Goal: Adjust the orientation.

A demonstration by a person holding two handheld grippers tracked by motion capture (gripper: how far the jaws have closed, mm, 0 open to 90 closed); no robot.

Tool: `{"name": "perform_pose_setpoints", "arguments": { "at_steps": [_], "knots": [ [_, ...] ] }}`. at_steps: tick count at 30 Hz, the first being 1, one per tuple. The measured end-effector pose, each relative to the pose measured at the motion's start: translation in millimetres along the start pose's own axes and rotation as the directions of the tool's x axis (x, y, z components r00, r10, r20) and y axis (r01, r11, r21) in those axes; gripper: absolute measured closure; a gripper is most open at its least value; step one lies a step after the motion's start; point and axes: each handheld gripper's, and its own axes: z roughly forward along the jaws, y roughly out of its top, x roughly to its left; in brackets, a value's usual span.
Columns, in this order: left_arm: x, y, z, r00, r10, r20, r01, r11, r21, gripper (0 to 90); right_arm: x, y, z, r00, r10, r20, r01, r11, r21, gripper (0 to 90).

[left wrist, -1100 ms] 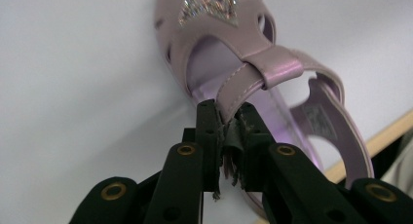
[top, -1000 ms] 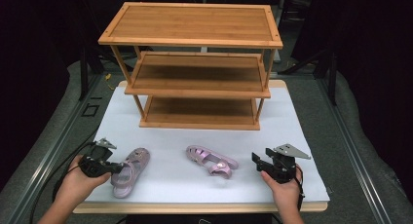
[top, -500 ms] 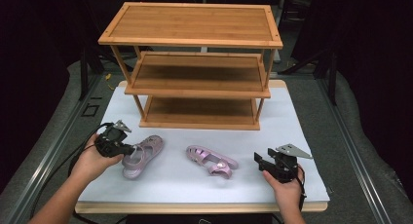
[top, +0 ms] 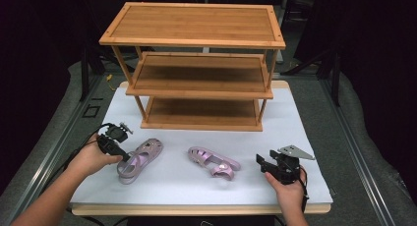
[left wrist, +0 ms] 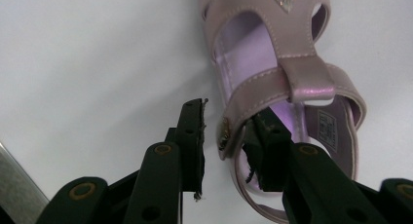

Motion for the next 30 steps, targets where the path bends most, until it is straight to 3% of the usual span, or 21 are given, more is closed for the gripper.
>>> {"name": "perform_pose_setpoints", "arguments": {
  "at_steps": [3,5,6,7,8,14,30],
  "knots": [
    [0.1,1.0,4.3,1.0,0.007,-0.005,-0.007,0.9994,0.033,67.6,0.0,-0.4,0.5,1.0,0.002,0.001,-0.002,1.0,-0.002,40.7],
    [1.9,2.3,7.6,0.9993,0.021,-0.032,-0.019,0.9987,0.047,67.9,0.0,-0.5,0.5,1.0,0.002,-0.001,-0.002,1.0,0.003,40.7],
    [5.0,3.1,9.8,0.9999,-0.005,-0.01,0.005,0.9991,0.042,68.6,0.0,-0.5,0.7,1.0,0.001,-0.001,-0.001,1.0,0.004,40.7],
    [5.0,3.1,9.8,0.9999,-0.005,-0.01,0.005,0.9991,0.042,70.5,0.0,-0.5,0.7,1.0,0.001,-0.001,-0.001,1.0,0.004,40.7],
    [7.9,3.2,11.8,0.9979,-0.05,0.042,0.048,0.9978,0.046,70.8,0.1,-0.6,0.8,1.0,0.002,-0.004,-0.002,1.0,0.007,40.7],
    [7.0,2.4,19.0,0.9972,-0.055,0.05,0.052,0.9963,0.069,73.5,0.6,-0.9,1.4,1.0,0.001,-0.001,-0.001,1.0,0.009,40.7],
    [6.7,4.8,21.7,0.9983,-0.053,0.026,0.05,0.9945,0.092,81.5,1.0,-1.7,2.9,1.0,-0.004,-0.006,0.004,1.0,0.009,40.7]
  ]
}}
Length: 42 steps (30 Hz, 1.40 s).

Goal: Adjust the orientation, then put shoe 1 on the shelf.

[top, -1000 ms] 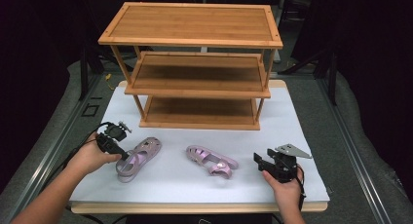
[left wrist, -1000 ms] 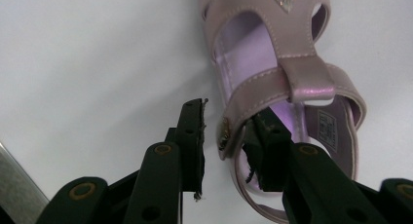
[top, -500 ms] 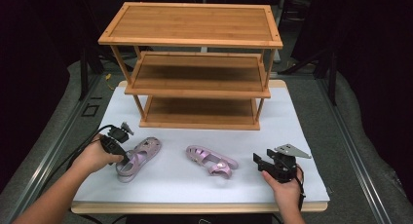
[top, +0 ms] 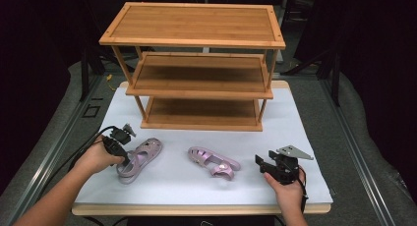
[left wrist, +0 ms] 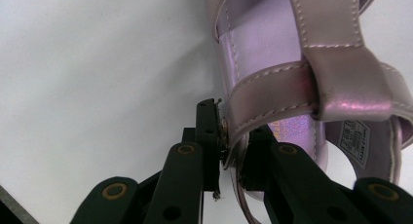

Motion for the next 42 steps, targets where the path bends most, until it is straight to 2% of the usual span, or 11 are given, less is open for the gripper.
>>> {"name": "perform_pose_setpoints", "arguments": {
  "at_steps": [21,26,31,33,34,35,37,38,39,40,42],
  "knots": [
    [3.2,-4.1,-6.9,1.0,0.003,0.005,-0.002,0.9983,-0.059,82.5,-0.8,-0.6,1.2,1.0,0.0,0.002,0.0,1.0,0.013,40.7],
    [9.7,-9.7,-20.1,0.9997,-0.011,0.022,0.014,0.9884,-0.151,82.5,-1.0,-0.5,0.2,1.0,0.0,0.004,0.0,1.0,0.009,40.7],
    [11.2,-21.0,-33.3,0.9969,-0.021,0.076,0.041,0.9601,-0.277,82.5,-1.9,-0.8,0.2,1.0,0.006,0.005,-0.006,1.0,0.003,40.8],
    [9.6,-25.6,-39.2,0.9959,-0.018,0.088,0.047,0.9419,-0.332,82.5,-2.1,-1.0,0.8,1.0,0.004,0.002,-0.004,1.0,0.009,40.8],
    [9.2,-29.7,-43.6,0.9941,-0.018,0.107,0.058,0.9211,-0.385,82.6,-2.5,-0.9,0.8,1.0,0.008,0.005,-0.008,1.0,0.01,40.7],
    [9.2,-29.7,-43.6,0.9941,-0.018,0.107,0.058,0.9211,-0.385,82.6,-2.5,-0.9,0.8,1.0,0.008,0.005,-0.008,1.0,0.01,40.7],
    [8.8,-33.7,-48.3,0.9928,-0.026,0.117,0.075,0.8943,-0.441,82.6,-2.4,-0.9,0.4,1.0,0.008,0.002,-0.008,1.0,0.02,40.7],
    [8.7,-37.5,-53.0,0.9902,-0.031,0.136,0.095,0.8631,-0.496,82.6,-2.4,-1.0,0.9,1.0,0.007,0.004,-0.007,1.0,0.011,40.7],
    [8.7,-37.5,-53.0,0.9902,-0.031,0.136,0.095,0.8631,-0.496,82.6,-2.4,-1.0,0.9,1.0,0.007,0.004,-0.007,1.0,0.011,40.7],
    [9.2,-38.9,-54.9,0.9897,-0.024,0.141,0.094,0.8522,-0.515,82.6,-2.3,-0.9,0.9,0.9999,0.01,0.008,-0.01,1.0,0.011,40.7],
    [7.5,-42.4,-58.8,0.9872,-0.037,0.155,0.12,0.8146,-0.567,82.6,-2.6,-0.9,0.5,0.9999,0.01,0.003,-0.01,1.0,0.017,40.8]
  ]
}}
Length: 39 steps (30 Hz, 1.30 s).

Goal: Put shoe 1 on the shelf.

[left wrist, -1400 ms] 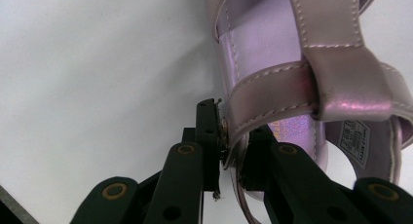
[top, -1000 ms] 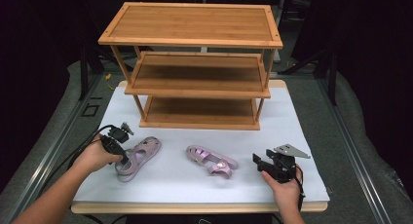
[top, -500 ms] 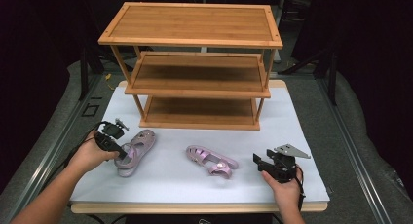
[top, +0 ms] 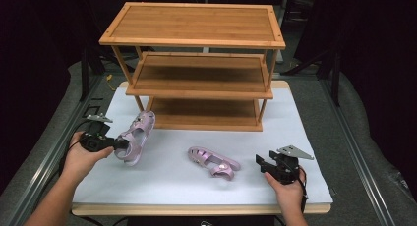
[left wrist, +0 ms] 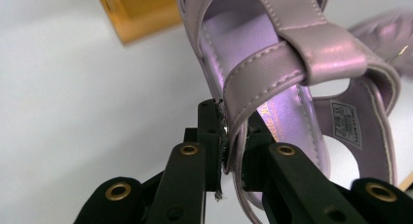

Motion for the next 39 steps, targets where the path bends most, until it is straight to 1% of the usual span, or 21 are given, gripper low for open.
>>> {"name": "perform_pose_setpoints", "arguments": {
  "at_steps": [2,3,4,5,8,9,10,11,12,13,14,18,20,21,24,26,31,36,37,38,39],
  "knots": [
    [-2.5,-1.4,-6.3,1.0,-0.007,-0.004,0.007,0.9958,-0.091,82.7,-0.1,-0.6,1.1,1.0,0.003,0.005,-0.003,1.0,-0.011,40.8],
    [-2.5,-1.4,-6.3,1.0,-0.007,-0.004,0.007,0.9958,-0.091,82.7,-0.1,-0.6,1.1,1.0,0.003,0.005,-0.003,1.0,-0.011,40.8],
    [-4.7,-3.9,-10.0,0.9996,-0.027,-0.006,0.025,0.9876,-0.155,82.7,-0.3,-0.5,1.3,1.0,0.005,0.004,-0.005,1.0,-0.012,40.8],
    [-4.7,-3.9,-10.0,0.9996,-0.027,-0.006,0.025,0.9876,-0.155,82.7,-0.3,-0.5,1.3,1.0,0.005,0.004,-0.005,1.0,-0.012,40.8],
    [-11.9,-7.3,-16.4,0.9987,-0.038,-0.033,0.028,0.9654,-0.259,82.7,-0.6,-0.4,1.4,1.0,0.004,0.002,-0.004,1.0,-0.015,40.8],
    [-11.9,-7.3,-16.4,0.9987,-0.038,-0.033,0.028,0.9654,-0.259,82.7,-0.6,-0.4,1.4,1.0,0.004,0.002,-0.004,1.0,-0.015,40.8],
    [-14.7,-8.0,-19.4,0.9983,-0.053,-0.027,0.042,0.9503,-0.309,82.7,-0.9,-0.3,1.4,1.0,0.007,0.005,-0.007,1.0,-0.012,40.8],
    [-14.7,-8.0,-19.4,0.9983,-0.053,-0.027,0.042,0.9503,-0.309,82.7,-1.6,-0.3,1.6,1.0,0.007,0.003,-0.007,1.0,-0.011,40.8],
    [-16.9,-7.0,-21.9,0.9979,-0.064,-0.013,0.055,0.9385,-0.341,82.7,-1.7,-0.4,1.4,1.0,0.01,0.002,-0.01,1.0,-0.008,40.8],
    [-16.9,-7.0,-21.9,0.9979,-0.064,-0.013,0.055,0.9385,-0.341,82.7,-1.7,-0.4,1.4,1.0,0.01,0.002,-0.01,1.0,-0.008,40.8],
    [-21.4,-3.1,-24.8,0.9982,-0.06,-0.004,0.054,0.9283,-0.368,82.7,-1.1,-0.4,1.1,0.9999,0.011,0.004,-0.011,1.0,-0.017,40.8],
    [-31.0,4.7,-28.1,0.9985,-0.05,-0.022,0.037,0.9139,-0.404,82.7,-1.8,-0.1,0.3,0.9999,0.012,0.002,-0.012,1.0,-0.016,40.8],
    [-41.1,13.5,-30.2,0.9983,-0.04,-0.041,0.018,0.8968,-0.442,82.7,-2.0,0.0,0.4,0.9999,0.012,0.004,-0.012,1.0,-0.017,40.8],
    [-41.1,13.5,-30.2,0.9983,-0.04,-0.041,0.018,0.8968,-0.442,82.7,-2.0,0.0,0.4,0.9999,0.012,0.004,-0.012,1.0,-0.017,40.8],
    [-51.2,29.5,-25.5,0.999,-0.037,-0.023,0.022,0.8826,-0.47,82.7,-2.0,0.0,0.4,0.9999,0.01,0.009,-0.01,1.0,-0.021,40.8],
    [-52.8,33.1,-24.1,0.9992,-0.038,-0.016,0.026,0.8818,-0.471,82.6,-1.8,0.0,0.3,0.9999,0.01,0.006,-0.009,1.0,-0.021,40.8],
    [-62.0,62.0,-13.5,0.9984,-0.054,-0.013,0.042,0.878,-0.477,82.7,-2.7,0.3,-0.7,0.9999,0.01,0.002,-0.01,1.0,-0.027,40.8],
    [-69.9,99.2,0.0,0.9955,-0.08,-0.052,0.044,0.8735,-0.485,82.7,-4.8,0.1,-1.5,0.9999,0.013,-0.001,-0.013,0.999,-0.03,40.8],
    [-69.9,99.2,0.0,0.9955,-0.08,-0.052,0.044,0.8735,-0.485,82.7,-4.8,0.1,-1.5,0.9999,0.013,-0.001,-0.013,0.999,-0.03,40.8],
    [-71.9,113.2,5.6,0.9929,-0.096,-0.07,0.05,0.8701,-0.49,82.7,-5.6,0.1,-2.1,0.9998,0.018,0.002,-0.018,0.999,-0.032,40.8],
    [-71.9,113.2,5.6,0.9929,-0.096,-0.07,0.05,0.8701,-0.49,82.7,-5.6,0.1,-2.1,0.9998,0.018,0.002,-0.018,0.999,-0.032,40.8]
  ]
}}
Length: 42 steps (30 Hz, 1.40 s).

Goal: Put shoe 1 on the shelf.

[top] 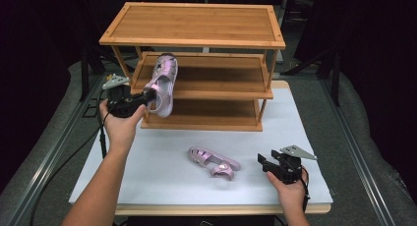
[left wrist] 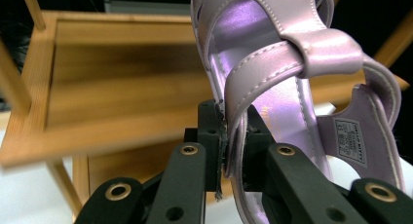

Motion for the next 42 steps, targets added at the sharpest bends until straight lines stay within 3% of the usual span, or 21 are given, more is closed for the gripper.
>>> {"name": "perform_pose_setpoints", "arguments": {
  "at_steps": [1,11,18,23,29,40,42],
  "knots": [
    [-3.3,7.1,9.6,0.9998,-0.006,-0.021,0.006,1.0,-0.006,82.7,-0.9,0.0,-0.5,1.0,0.004,-0.004,-0.004,1.0,-0.004,40.8],
    [-18.9,25.5,48.1,0.997,-0.044,-0.064,0.044,0.999,-0.003,82.6,-4.1,0.5,-4.0,0.9998,0.014,-0.017,-0.014,1.0,-0.015,40.8],
    [-23.8,32.9,69.0,0.9946,-0.039,-0.096,0.04,0.9992,0.004,82.5,-5.0,0.6,-5.5,0.9995,0.023,-0.022,-0.024,1.0,-0.02,40.8],
    [-22.3,32.9,82.9,0.9895,-0.036,-0.14,0.036,0.9993,-0.002,82.4,-6.8,-0.2,-5.7,0.9991,0.032,-0.027,-0.032,0.999,-0.022,40.8],
    [-19.2,33.1,97.8,0.9889,-0.057,-0.138,0.058,0.9983,0.003,82.2,-9.2,-1.5,-4.9,0.9985,0.044,-0.033,-0.045,0.999,-0.025,40.9],
    [-21.1,36.4,108.9,0.9883,-0.086,-0.126,0.086,0.9962,-0.006,79.1,-11.7,-3.8,-6.4,0.9978,0.057,-0.033,-0.057,0.998,-0.012,41.0],
    [-21.3,36.3,111.2,0.9877,-0.074,-0.138,0.073,0.9973,-0.008,77.9,-11.7,-4.3,-5.4,0.9975,0.059,-0.04,-0.059,0.998,-0.01,40.9]
  ]
}}
